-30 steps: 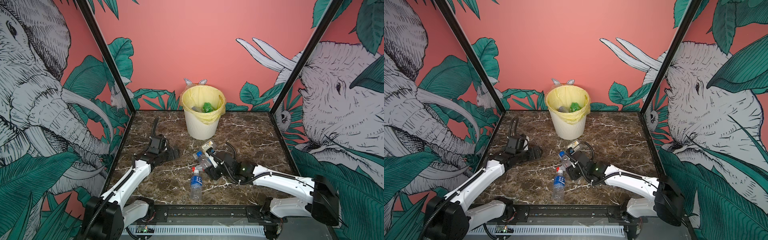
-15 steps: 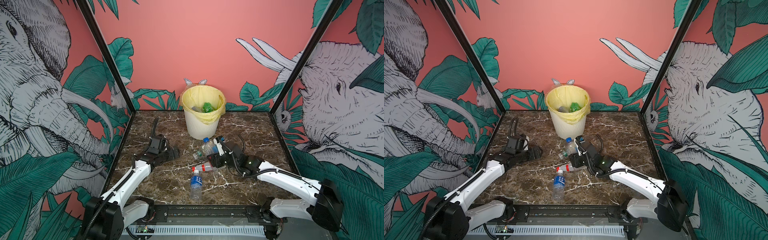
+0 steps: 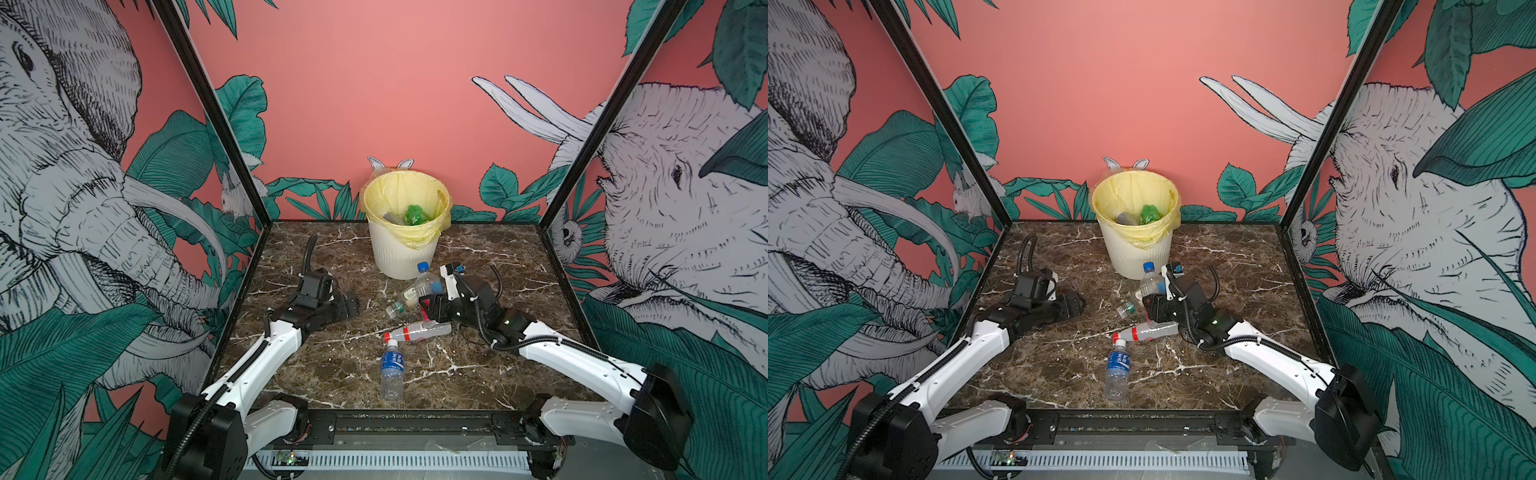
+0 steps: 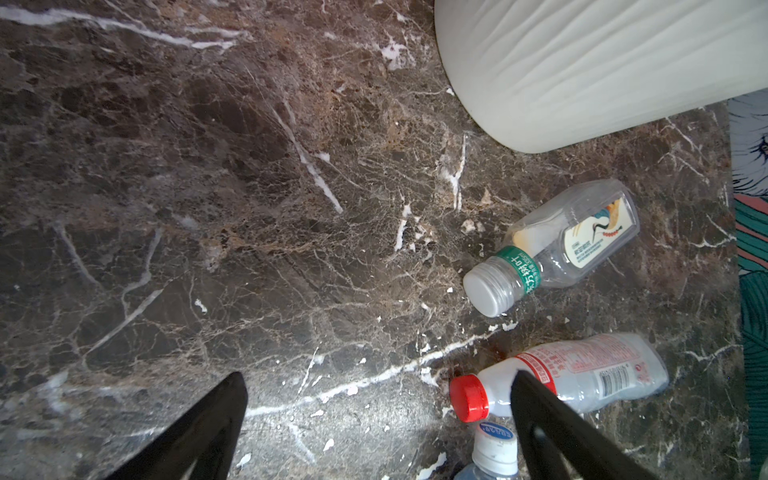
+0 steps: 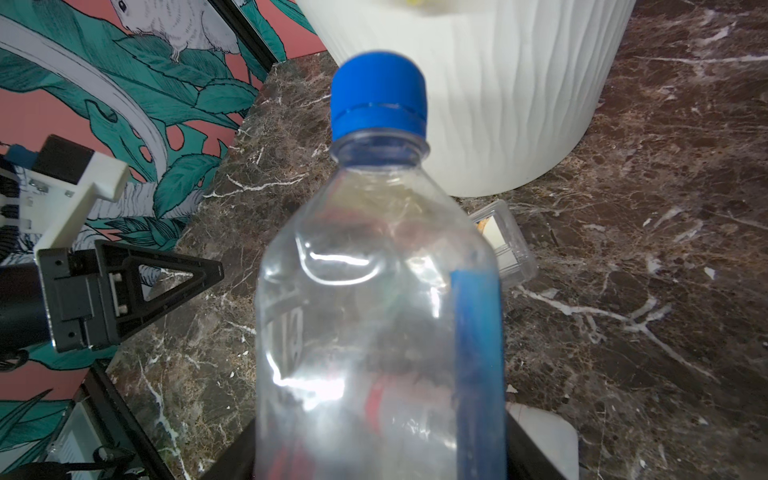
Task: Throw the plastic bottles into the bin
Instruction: 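Lift the blue-cap bottle with the right gripper and carry it over the bin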
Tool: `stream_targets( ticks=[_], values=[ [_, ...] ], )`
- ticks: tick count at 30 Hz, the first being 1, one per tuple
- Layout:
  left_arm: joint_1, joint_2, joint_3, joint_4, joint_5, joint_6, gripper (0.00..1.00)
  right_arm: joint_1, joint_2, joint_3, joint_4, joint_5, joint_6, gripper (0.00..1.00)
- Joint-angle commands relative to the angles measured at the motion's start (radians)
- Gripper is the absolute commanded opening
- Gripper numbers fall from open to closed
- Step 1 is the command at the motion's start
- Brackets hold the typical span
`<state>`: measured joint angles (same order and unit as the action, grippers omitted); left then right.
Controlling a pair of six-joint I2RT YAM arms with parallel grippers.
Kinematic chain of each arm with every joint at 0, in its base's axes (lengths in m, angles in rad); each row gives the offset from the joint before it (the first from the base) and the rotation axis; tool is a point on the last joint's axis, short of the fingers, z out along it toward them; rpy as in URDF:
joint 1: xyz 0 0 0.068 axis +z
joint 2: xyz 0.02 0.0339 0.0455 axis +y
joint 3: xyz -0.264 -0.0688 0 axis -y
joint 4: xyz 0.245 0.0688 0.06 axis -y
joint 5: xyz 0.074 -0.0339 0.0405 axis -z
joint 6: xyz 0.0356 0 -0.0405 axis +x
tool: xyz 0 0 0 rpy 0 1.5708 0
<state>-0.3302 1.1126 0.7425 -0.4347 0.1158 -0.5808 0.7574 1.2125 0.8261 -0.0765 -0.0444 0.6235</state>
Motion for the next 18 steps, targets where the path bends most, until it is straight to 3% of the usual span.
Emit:
stream_targets(
  ticks=[1, 10, 18],
  values=[
    [0.006, -0.01, -0.002, 0.006, 0.005, -0.003, 0.99, -0.016, -0.034, 0.007, 0.063, -0.035, 0.018, 0.64],
    [0.007, -0.008, -0.004, 0.007, 0.002, -0.005, 0.99, -0.053, -0.073, 0.039, 0.091, -0.049, 0.068, 0.63],
    [0.006, -0.007, -0.012, 0.014, 0.002, -0.007, 0.99, -0.061, -0.101, 0.079, 0.096, -0.014, 0.034, 0.63]
  ],
)
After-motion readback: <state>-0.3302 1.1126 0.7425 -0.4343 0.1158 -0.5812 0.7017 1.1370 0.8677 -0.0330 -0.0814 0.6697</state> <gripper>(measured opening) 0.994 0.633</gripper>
